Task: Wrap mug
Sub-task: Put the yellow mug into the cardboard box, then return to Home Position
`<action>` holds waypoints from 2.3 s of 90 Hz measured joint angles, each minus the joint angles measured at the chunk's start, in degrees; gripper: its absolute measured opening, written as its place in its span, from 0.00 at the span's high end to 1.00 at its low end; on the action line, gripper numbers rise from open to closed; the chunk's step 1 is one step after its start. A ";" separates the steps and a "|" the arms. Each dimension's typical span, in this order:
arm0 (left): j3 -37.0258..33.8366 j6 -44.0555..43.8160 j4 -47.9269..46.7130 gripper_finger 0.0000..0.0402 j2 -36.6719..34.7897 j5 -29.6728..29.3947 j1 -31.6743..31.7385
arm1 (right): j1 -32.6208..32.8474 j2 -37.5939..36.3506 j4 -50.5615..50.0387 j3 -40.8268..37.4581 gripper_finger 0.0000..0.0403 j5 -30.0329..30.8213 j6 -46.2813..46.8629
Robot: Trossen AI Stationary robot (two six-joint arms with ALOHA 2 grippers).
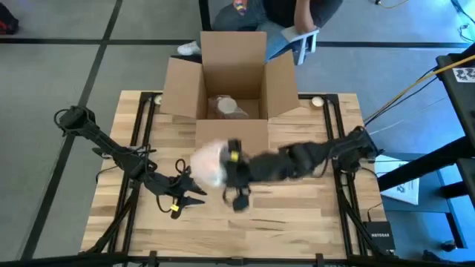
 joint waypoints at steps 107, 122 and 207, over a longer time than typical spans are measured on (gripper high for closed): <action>-0.07 -4.29 -7.23 0.69 0.44 -2.42 2.64 | -39.54 18.00 -20.51 0.14 0.98 -12.41 22.22; -0.07 -4.31 -7.36 0.69 0.44 -2.43 2.62 | -39.52 19.58 -20.32 0.24 0.89 -14.01 22.74; -0.04 -4.31 -29.01 0.76 -18.89 -6.96 2.66 | -29.20 -2.40 -25.02 -0.02 0.47 -24.25 11.56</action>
